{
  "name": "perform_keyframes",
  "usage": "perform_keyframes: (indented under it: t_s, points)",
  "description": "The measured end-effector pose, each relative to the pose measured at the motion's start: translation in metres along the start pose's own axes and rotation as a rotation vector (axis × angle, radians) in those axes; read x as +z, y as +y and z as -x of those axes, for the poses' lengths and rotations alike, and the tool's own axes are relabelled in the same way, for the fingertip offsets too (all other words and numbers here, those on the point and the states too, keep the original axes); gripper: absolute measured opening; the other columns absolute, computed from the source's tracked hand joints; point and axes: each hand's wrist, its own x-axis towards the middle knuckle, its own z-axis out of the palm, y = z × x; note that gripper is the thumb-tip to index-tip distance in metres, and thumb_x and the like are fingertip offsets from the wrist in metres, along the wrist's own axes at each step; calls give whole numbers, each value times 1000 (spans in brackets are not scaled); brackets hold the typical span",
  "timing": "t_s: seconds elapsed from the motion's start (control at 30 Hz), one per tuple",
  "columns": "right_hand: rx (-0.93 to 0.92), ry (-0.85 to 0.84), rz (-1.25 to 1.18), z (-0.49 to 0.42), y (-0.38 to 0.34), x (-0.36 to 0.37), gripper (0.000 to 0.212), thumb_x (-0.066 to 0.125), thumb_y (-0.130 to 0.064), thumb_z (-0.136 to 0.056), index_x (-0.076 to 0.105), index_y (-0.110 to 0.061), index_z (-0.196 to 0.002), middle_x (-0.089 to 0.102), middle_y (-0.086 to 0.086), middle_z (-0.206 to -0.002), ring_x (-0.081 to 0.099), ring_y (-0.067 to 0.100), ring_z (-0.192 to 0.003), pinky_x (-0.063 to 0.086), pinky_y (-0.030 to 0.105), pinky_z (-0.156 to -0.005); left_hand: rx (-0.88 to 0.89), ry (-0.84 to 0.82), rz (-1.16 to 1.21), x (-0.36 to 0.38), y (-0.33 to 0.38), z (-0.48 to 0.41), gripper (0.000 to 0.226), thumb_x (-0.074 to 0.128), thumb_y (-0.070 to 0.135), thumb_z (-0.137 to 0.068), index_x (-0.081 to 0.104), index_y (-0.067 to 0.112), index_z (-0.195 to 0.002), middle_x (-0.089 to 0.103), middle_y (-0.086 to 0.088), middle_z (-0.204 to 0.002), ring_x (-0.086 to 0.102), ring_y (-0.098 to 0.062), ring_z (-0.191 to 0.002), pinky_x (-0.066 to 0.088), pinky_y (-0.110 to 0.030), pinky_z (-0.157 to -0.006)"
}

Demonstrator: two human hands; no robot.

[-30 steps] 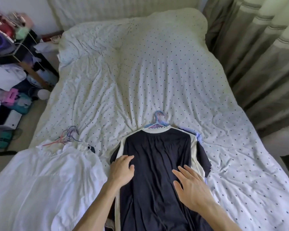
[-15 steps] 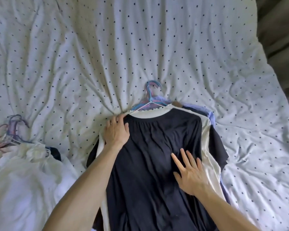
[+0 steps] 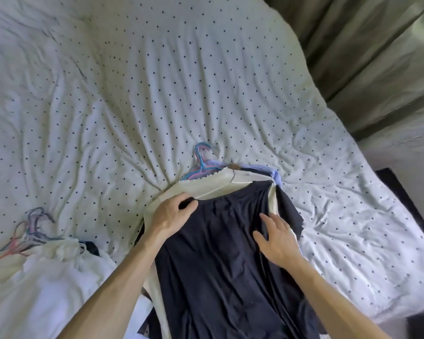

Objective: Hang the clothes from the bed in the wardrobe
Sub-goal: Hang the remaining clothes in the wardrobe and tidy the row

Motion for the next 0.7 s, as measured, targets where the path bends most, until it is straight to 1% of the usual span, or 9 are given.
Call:
perform_keyframes:
  t_s: [0.1, 0.17, 0.27, 0.33, 0.4, 0.5, 0.53, 0.6, 0.7]
  points:
    - [41, 263, -209, 43, 17, -50, 69, 50, -50, -94, 35, -18, -153, 30, 11, -160, 23, 30, -148, 21, 40, -118, 175, -29, -73, -14, 43, 48, 22, 49, 51, -95, 56, 34, -84, 62, 13, -83, 57, -12, -85, 42, -28, -69]
    - [41, 367, -173, 78, 38, -77, 67, 50, -46, -97, 29, -22, -156, 22, 10, -163, 19, 30, -150, 20, 44, -119, 289, -29, -115, -19, 74, 77, 22, 48, 53, -94, 60, 34, -90, 65, 16, -90, 55, -12, -90, 45, -31, -77]
    - [51, 438, -92, 137, 75, -106, 61, 39, -47, -101, 20, -35, -157, 14, 3, -166, 14, 29, -152, 20, 48, -119, 430, -36, -110, -23, 135, 123, 20, 53, 53, -92, 65, 38, -98, 67, 22, -96, 55, -7, -94, 45, -29, -82]
    - [53, 471, -105, 182, 100, -120, 52, 28, -49, -101, 33, -39, -151, 38, 2, -157, 32, 29, -145, 34, 49, -113, 500, -82, -70, -19, 176, 154, 19, 56, 54, -89, 65, 43, -101, 68, 23, -99, 58, -3, -99, 47, -29, -87]
    - [60, 569, -156, 231, 125, -128, 53, 21, -51, -100, 51, -31, -138, 63, 5, -131, 55, 30, -121, 46, 46, -95, 576, -137, -25, -8, 215, 183, 15, 59, 52, -87, 65, 49, -100, 68, 27, -101, 60, 2, -102, 48, -30, -91]
    - [154, 837, -154, 309, 170, -126, 48, 26, -44, -103, 63, -22, -124, 72, 6, -108, 62, 31, -96, 46, 40, -80, 682, -277, 11, 18, 272, 230, 17, 63, 39, -93, 65, 54, -102, 66, 34, -97, 60, 9, -98, 46, -22, -89]
    - [205, 916, -164, 337, 186, -122, 45, 28, -42, -103, 64, -22, -123, 72, 6, -103, 62, 31, -90, 48, 40, -77, 714, -345, 23, 28, 291, 247, 20, 63, 35, -94, 66, 53, -103, 65, 31, -86, 60, 8, -86, 45, -19, -83]
    - [297, 1064, -194, 395, 217, -110, 41, 30, -40, -106, 65, -24, -120, 70, 3, -91, 59, 27, -80, 49, 41, -72, 798, -478, 3, 52, 328, 284, 22, 63, 28, -95, 69, 47, -105, 54, 14, -64, 51, -2, -66, 42, -23, -74]
    - [441, 1253, -215, 483, 263, -81, 42, 31, -43, -103, 66, -26, -118, 62, -2, -79, 53, 22, -72, 44, 39, -69, 931, -698, -111, 95, 381, 352, 22, 64, 25, -96, 71, 41, -110, 58, -22, -76, 54, -21, -71, 47, -32, -74]
